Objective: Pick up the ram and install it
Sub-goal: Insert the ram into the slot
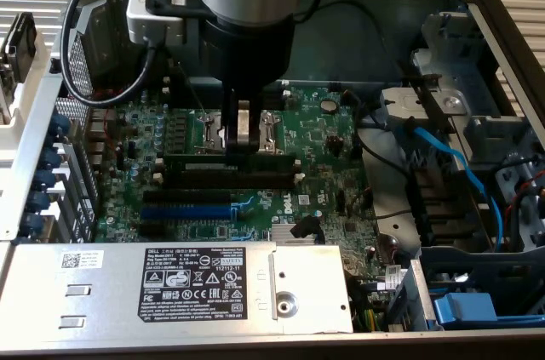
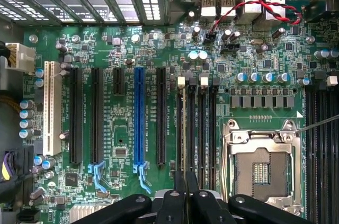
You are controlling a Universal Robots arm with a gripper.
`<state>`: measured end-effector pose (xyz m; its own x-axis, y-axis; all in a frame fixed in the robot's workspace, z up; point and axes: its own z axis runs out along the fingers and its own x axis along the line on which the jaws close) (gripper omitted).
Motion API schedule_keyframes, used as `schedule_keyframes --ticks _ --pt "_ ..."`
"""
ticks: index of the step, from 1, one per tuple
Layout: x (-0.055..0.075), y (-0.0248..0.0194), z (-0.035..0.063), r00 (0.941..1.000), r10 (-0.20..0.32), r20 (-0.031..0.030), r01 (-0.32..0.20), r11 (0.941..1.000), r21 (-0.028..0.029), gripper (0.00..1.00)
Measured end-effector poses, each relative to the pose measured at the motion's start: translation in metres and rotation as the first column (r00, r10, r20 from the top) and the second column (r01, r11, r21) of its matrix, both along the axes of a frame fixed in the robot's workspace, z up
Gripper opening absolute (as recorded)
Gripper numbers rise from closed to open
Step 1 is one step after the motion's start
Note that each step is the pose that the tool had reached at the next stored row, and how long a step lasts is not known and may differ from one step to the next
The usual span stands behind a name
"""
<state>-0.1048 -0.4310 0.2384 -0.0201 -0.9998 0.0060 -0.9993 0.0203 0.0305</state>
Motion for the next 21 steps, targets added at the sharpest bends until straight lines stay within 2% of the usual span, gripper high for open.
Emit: schedule_keyframes --ticks 21 --pt "0.0000 -0.0009 -0.0013 1.0000 0.004 0.0000 -0.004 1.0000 0.0014 0.12"
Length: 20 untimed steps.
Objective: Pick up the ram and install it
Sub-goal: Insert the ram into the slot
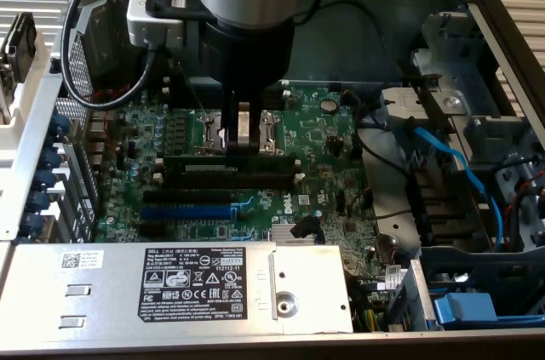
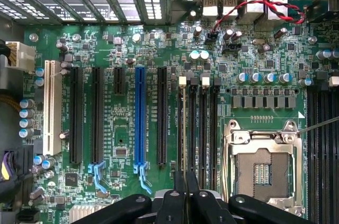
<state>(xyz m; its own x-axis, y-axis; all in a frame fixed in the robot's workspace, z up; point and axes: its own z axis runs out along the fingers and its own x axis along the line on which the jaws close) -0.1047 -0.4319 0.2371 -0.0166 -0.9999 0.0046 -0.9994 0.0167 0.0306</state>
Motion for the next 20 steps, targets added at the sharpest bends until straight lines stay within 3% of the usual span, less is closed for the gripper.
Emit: schedule_keyframes --ticks 20 --pt "-0.0004 -0.0006 -0.0025 1.0000 -0.006 0.0001 0.006 1.0000 0.0010 0.12"
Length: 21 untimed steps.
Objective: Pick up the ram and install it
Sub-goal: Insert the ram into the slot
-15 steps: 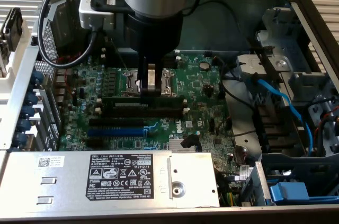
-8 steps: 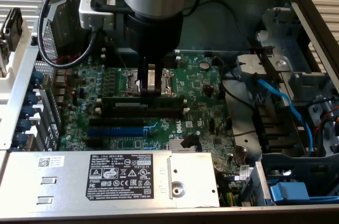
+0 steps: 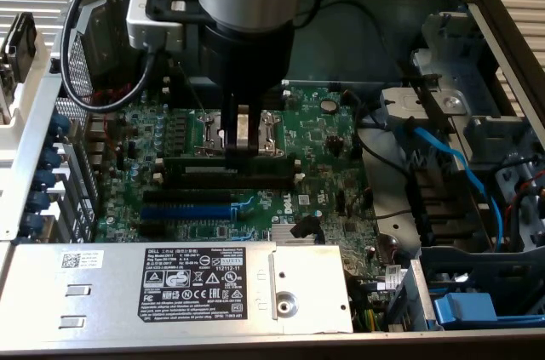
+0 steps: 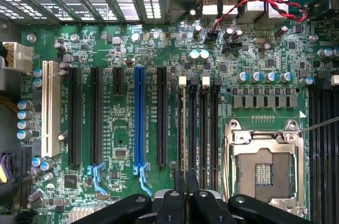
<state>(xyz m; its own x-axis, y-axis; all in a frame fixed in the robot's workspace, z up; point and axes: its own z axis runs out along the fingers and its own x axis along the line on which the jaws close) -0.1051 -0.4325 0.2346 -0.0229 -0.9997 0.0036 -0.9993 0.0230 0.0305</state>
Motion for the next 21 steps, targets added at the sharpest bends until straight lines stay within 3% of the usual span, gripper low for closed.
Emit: schedule_keyframes --ticks 21 --pt "-0.0001 -0.0009 -0.0040 1.0000 0.000 -0.0001 0.000 1.0000 0.0021 0.12"
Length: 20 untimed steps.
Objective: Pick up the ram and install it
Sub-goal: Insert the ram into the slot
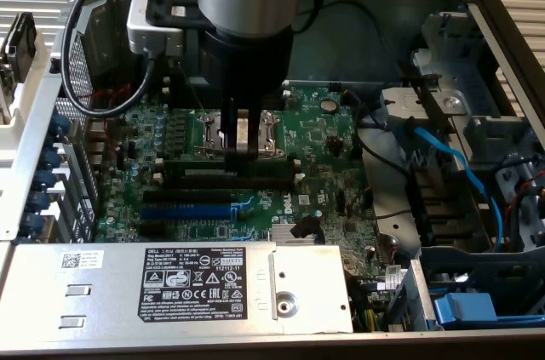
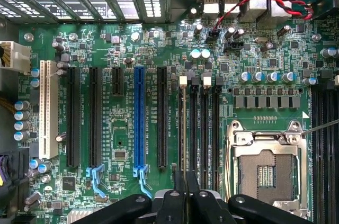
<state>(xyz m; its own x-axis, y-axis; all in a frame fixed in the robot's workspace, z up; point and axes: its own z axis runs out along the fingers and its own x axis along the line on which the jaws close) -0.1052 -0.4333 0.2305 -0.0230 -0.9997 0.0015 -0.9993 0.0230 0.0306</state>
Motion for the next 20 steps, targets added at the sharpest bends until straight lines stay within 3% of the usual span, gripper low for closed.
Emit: schedule_keyframes --ticks 20 --pt "0.0000 0.0000 -0.0034 1.0000 0.000 0.0000 0.000 1.0000 0.0013 0.12"
